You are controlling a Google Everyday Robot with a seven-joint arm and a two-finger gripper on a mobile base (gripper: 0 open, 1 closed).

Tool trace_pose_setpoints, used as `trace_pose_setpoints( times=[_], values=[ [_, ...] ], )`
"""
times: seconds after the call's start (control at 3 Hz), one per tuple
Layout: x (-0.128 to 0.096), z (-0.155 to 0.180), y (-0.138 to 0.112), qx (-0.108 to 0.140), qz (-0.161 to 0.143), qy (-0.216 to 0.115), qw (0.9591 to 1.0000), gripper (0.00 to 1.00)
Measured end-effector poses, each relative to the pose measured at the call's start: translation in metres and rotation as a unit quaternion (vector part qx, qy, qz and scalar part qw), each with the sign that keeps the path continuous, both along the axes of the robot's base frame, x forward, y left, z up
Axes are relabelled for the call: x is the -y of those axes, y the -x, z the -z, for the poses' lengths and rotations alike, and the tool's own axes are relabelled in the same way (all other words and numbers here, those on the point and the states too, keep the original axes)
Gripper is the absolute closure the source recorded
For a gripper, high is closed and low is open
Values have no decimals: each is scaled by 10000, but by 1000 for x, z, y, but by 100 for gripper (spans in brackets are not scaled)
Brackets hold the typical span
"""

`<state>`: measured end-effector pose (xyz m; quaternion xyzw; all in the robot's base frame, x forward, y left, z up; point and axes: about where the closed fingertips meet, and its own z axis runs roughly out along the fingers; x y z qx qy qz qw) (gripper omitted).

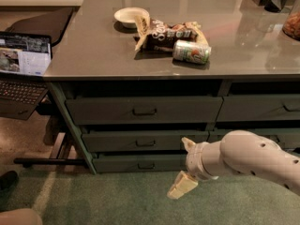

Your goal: Open bottom drawer

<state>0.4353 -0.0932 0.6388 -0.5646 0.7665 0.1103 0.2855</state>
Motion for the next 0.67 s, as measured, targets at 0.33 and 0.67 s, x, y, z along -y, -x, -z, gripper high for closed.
trace_pose_setpoints(
  times=[0.33, 0.67],
  values=[
    [0, 0, 0, 1, 1, 1, 10000, 0],
    [2, 6, -3, -39, 68, -21, 10000, 0]
  ],
)
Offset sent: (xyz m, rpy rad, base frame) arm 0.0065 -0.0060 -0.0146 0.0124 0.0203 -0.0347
